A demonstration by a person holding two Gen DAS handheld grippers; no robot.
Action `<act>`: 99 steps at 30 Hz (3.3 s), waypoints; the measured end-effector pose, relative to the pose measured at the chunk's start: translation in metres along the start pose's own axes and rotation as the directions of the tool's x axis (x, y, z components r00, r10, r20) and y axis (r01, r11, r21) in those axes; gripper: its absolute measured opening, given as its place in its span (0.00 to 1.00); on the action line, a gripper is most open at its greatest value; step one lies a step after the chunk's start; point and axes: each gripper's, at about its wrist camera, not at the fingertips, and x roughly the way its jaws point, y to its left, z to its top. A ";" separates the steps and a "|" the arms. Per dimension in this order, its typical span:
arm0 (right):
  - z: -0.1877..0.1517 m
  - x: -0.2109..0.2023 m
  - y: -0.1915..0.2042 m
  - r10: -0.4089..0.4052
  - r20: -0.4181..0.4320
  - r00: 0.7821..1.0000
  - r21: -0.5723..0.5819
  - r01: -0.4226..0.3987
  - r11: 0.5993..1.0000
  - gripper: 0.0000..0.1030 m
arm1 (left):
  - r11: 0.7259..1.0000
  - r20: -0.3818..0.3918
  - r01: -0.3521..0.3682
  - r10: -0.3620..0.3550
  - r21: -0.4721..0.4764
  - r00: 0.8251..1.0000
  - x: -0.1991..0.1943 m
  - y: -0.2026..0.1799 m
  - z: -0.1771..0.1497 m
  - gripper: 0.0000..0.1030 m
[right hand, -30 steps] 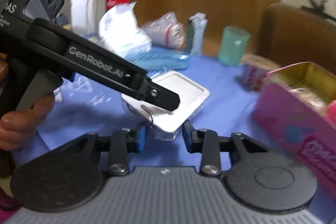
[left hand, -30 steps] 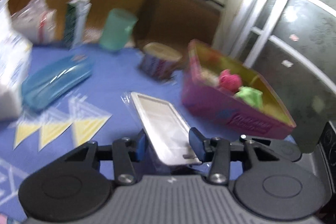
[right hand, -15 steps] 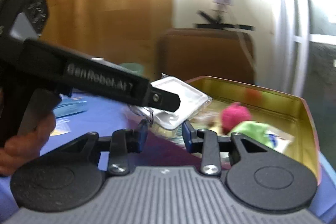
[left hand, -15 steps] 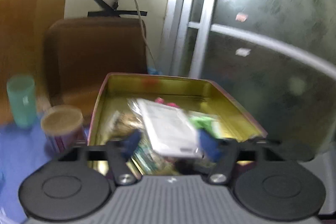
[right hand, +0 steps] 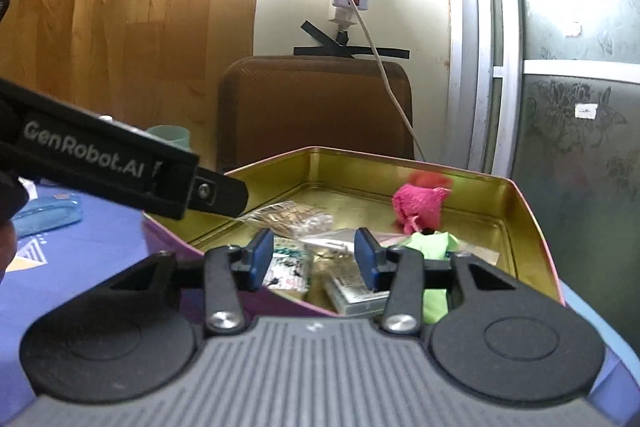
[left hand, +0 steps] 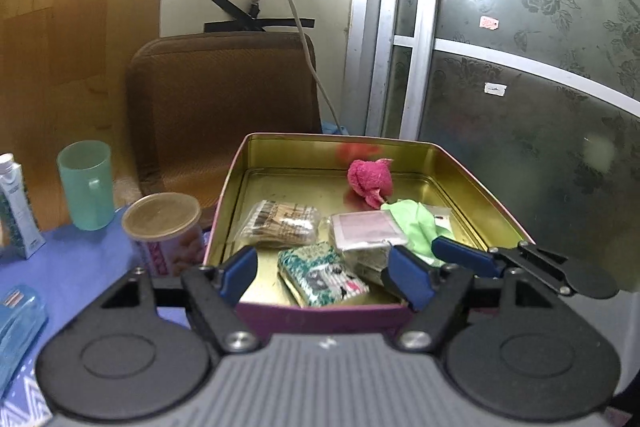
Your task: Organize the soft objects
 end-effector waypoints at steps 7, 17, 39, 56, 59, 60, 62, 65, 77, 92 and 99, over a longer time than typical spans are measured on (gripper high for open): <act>0.001 -0.018 0.000 -0.009 0.019 1.000 0.048 0.008 0.999 0.46 | 0.998 -0.037 -0.040 0.038 -0.049 0.999 -0.022 0.009 -0.014 0.74; -0.003 -0.037 -0.017 -0.049 -0.002 0.999 0.277 0.047 0.960 0.50 | 0.990 -0.102 -0.137 0.132 -0.042 0.986 -0.034 0.009 -0.039 0.89; -0.006 -0.042 -0.007 0.020 -0.052 0.998 0.361 0.001 0.933 0.59 | 0.967 -0.183 -0.252 0.241 -0.042 0.953 -0.030 0.019 -0.054 1.00; -0.006 -0.040 -0.012 0.034 -0.048 0.998 0.363 -0.014 0.932 0.60 | 0.959 -0.166 -0.283 0.279 -0.003 0.946 -0.033 0.018 -0.053 1.00; -0.006 -0.041 -0.015 0.032 -0.047 0.998 0.368 -0.013 0.930 0.60 | 0.955 -0.147 -0.296 0.294 0.008 0.944 -0.034 0.016 -0.053 1.00; -0.006 -0.041 -0.015 0.032 -0.047 0.998 0.369 -0.013 0.929 0.60 | 0.954 -0.142 -0.299 0.298 0.011 0.944 -0.035 0.016 -0.053 1.00; -0.006 -0.042 -0.014 0.032 -0.046 0.998 0.370 -0.013 0.929 0.60 | 0.953 -0.128 -0.302 0.300 0.011 0.945 -0.036 0.017 -0.053 1.00; -0.006 -0.042 -0.014 0.031 -0.046 0.998 0.370 -0.011 0.929 0.60 | 0.951 -0.121 -0.309 0.308 0.012 0.944 -0.038 0.018 -0.052 1.00; -0.007 -0.042 -0.013 0.032 -0.053 0.998 0.376 -0.010 0.926 0.60 | 0.956 -0.129 -0.294 0.292 0.008 0.948 -0.040 0.017 -0.052 1.00; -0.011 -0.036 -0.007 0.047 -0.090 0.995 0.384 -0.009 0.923 0.63 | 0.949 -0.206 -0.315 0.306 -0.010 0.929 -0.033 0.037 -0.063 1.00; -0.013 -0.028 0.006 0.077 -0.126 0.989 0.369 -0.025 0.929 0.64 | 0.931 -0.237 -0.363 0.345 -0.033 0.908 -0.036 0.064 -0.074 1.00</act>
